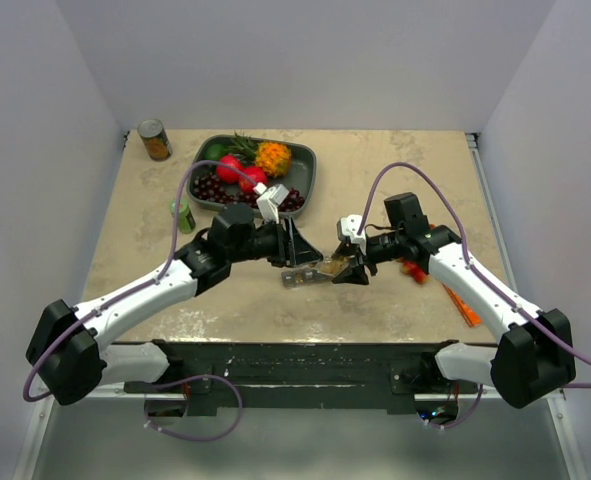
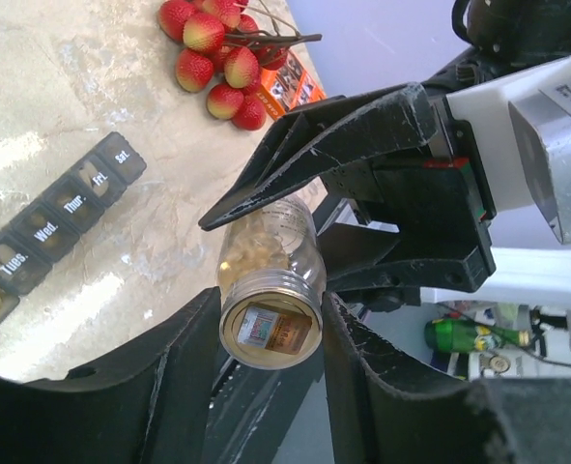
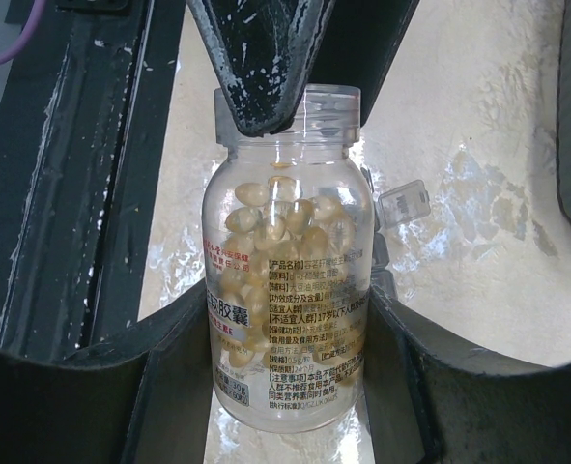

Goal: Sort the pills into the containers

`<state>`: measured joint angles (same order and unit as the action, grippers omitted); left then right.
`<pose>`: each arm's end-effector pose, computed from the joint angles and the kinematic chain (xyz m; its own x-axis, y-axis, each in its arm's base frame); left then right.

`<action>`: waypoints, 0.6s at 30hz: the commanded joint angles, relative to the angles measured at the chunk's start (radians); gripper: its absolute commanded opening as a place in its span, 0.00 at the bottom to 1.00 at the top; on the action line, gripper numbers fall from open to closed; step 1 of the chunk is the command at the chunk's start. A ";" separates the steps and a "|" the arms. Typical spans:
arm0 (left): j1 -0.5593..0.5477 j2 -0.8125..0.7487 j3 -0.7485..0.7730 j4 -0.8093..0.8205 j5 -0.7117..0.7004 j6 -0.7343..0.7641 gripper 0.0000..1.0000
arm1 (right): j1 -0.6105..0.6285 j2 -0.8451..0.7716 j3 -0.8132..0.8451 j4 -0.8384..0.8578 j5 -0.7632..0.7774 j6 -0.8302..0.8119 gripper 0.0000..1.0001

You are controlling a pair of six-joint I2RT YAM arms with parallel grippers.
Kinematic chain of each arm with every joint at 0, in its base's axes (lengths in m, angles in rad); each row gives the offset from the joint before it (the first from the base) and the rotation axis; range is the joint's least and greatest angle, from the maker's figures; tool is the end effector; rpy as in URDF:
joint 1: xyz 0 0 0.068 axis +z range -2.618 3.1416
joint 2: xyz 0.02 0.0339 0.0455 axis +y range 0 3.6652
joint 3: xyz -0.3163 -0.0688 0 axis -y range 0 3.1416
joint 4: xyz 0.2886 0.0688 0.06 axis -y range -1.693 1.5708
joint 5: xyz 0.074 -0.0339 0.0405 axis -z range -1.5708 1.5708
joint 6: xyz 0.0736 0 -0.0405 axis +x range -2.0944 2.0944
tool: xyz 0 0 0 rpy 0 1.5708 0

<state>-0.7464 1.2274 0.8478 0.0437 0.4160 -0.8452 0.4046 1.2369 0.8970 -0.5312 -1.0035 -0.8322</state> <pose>0.2274 -0.2508 0.3135 -0.8348 -0.1601 -0.5268 0.4170 0.4411 -0.7947 0.2344 0.1679 0.2858 0.0521 -0.4099 -0.9106 -0.9985 -0.0341 -0.0418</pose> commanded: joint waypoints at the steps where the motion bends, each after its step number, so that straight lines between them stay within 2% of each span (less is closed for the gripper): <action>1: -0.005 0.023 0.036 0.038 0.108 0.116 0.20 | -0.006 -0.011 0.023 0.040 -0.026 -0.004 0.00; 4: -0.005 0.047 0.020 0.093 0.223 0.276 0.10 | -0.004 -0.011 0.025 0.037 -0.032 -0.007 0.00; 7: -0.005 0.096 0.023 0.113 0.344 0.475 0.08 | -0.006 -0.016 0.025 0.028 -0.040 -0.015 0.00; 12: -0.004 0.130 0.043 0.096 0.402 0.827 0.08 | -0.004 -0.019 0.025 0.017 -0.047 -0.027 0.00; 15: 0.012 0.123 0.028 0.180 0.354 0.856 0.14 | -0.006 -0.022 0.026 0.016 -0.046 -0.031 0.00; 16: 0.031 0.123 0.022 0.205 0.346 0.851 0.20 | -0.004 -0.022 0.026 0.016 -0.046 -0.033 0.00; 18: 0.050 0.118 0.020 0.252 0.327 0.757 0.28 | -0.004 -0.022 0.026 0.014 -0.043 -0.033 0.00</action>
<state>-0.7193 1.3373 0.8703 0.1654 0.7322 -0.1307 0.3920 1.2369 0.8913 -0.6071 -0.9630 -0.8558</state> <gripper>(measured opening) 0.478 0.555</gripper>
